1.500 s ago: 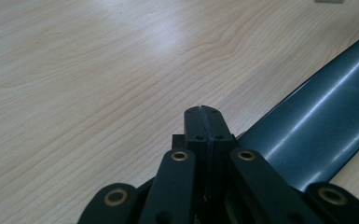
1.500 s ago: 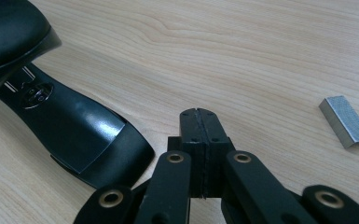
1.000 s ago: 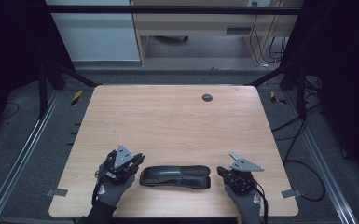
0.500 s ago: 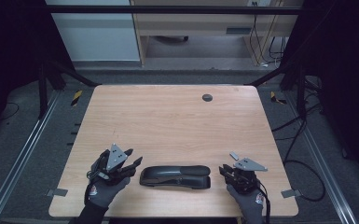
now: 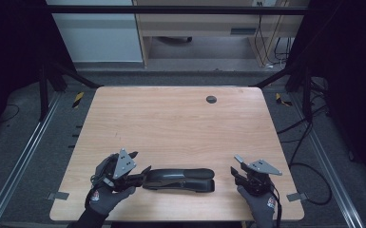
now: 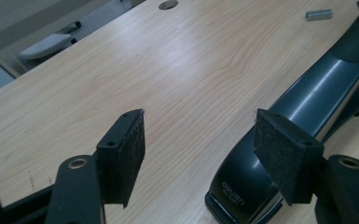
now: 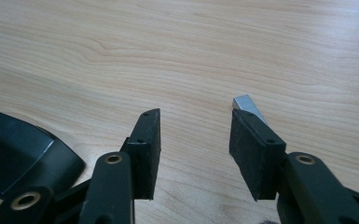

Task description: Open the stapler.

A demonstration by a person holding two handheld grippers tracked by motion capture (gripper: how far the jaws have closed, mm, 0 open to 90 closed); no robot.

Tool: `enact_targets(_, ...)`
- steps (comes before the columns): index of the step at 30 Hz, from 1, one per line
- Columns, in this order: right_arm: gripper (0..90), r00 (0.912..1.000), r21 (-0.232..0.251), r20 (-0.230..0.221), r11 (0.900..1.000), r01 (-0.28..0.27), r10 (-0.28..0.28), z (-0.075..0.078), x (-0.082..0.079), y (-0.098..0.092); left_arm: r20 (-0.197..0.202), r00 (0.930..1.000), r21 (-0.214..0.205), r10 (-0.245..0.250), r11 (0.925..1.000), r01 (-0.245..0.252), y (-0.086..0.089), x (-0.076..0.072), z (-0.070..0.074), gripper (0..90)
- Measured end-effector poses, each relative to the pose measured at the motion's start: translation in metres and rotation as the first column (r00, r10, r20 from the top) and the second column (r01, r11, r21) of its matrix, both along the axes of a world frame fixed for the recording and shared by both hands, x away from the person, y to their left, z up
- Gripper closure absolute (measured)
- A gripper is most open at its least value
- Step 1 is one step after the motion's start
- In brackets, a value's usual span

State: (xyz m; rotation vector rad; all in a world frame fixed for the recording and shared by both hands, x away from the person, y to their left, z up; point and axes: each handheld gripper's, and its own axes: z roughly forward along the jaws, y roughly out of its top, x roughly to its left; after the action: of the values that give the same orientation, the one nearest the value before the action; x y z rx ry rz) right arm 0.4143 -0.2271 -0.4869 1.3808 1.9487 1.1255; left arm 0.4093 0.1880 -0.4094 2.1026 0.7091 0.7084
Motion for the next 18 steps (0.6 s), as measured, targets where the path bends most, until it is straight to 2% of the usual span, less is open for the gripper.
enact_targets(2,53.2,1.0,0.001,-0.003,1.0,0.002,-0.002,0.0,0.0,-0.001,0.012,0.9998,0.003,-0.016,0.9999,0.016,-0.001,-0.002,0.003,32.6)
enact_targets(7,53.2,1.0,-0.001,-0.002,1.0,0.003,-0.003,0.0,0.0,-0.002,0.01,0.9986,0.028,-0.052,0.9983,0.052,-0.006,-0.008,0.008,30.4)
enact_targets(18,57.5,0.9999,-0.009,0.005,0.9999,-0.01,0.01,0.001,-0.001,0.0,0.028,0.9955,0.063,-0.091,0.9941,0.089,-0.019,-0.02,0.014,28.2)
